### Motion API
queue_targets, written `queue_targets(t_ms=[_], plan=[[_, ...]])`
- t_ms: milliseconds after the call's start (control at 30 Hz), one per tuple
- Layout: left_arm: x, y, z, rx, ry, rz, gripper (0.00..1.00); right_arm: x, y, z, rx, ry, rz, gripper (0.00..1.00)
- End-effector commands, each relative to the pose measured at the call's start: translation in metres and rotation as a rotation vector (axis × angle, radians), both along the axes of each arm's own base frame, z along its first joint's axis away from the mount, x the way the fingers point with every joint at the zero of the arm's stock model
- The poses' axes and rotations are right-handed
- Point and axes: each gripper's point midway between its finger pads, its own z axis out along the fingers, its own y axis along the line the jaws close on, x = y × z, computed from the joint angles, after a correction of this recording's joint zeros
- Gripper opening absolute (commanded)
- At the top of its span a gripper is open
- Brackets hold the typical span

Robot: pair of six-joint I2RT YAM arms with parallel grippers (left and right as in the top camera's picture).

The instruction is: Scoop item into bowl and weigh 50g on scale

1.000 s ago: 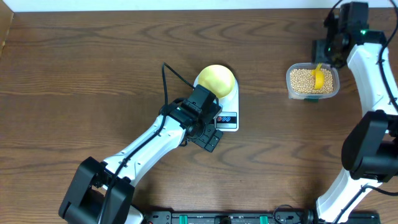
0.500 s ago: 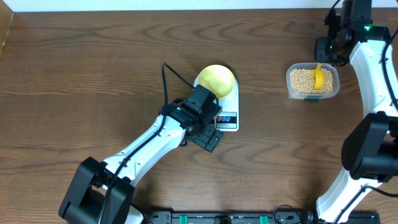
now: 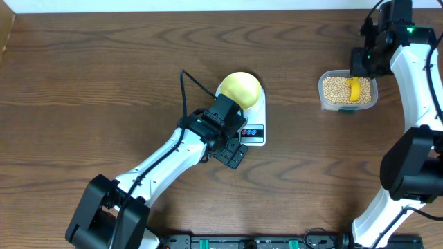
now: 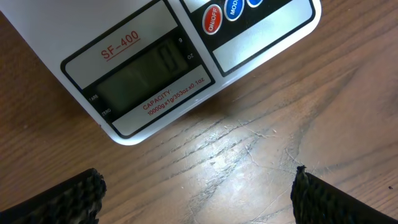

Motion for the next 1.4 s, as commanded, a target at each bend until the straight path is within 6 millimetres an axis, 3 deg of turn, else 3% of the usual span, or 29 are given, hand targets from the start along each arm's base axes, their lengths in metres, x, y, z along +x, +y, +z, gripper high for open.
queue_targets(t_ms=[0, 467, 767, 933, 967, 1100, 1167, 1367], plan=[[0.006, -0.002, 0.005, 0.005, -0.023, -0.014, 0.98, -0.011, -0.013, -0.001, -0.078, 0.045, -0.027, 0.01], [0.006, -0.002, 0.005, 0.005, -0.024, -0.014, 0.98, -0.015, -0.009, -0.009, -0.042, 0.060, -0.069, 0.01], [0.006, -0.002, 0.005, 0.005, -0.023, -0.014, 0.98, -0.019, -0.005, -0.030, -0.021, 0.077, -0.063, 0.01], [0.006, -0.002, 0.005, 0.005, -0.024, -0.014, 0.98, -0.017, -0.005, -0.029, -0.022, 0.066, -0.063, 0.02], [0.006, -0.002, 0.005, 0.005, -0.023, -0.014, 0.98, -0.016, -0.005, -0.029, -0.022, 0.064, -0.063, 0.06], [0.006, -0.002, 0.005, 0.005, -0.024, -0.014, 0.98, -0.015, -0.006, -0.029, -0.023, 0.059, -0.064, 0.43], [0.006, -0.002, 0.005, 0.005, -0.024, -0.014, 0.98, -0.015, -0.006, -0.028, -0.022, 0.059, -0.064, 0.54], [0.006, -0.002, 0.005, 0.005, -0.024, -0.014, 0.98, -0.015, -0.005, -0.028, -0.022, 0.058, -0.062, 0.70]])
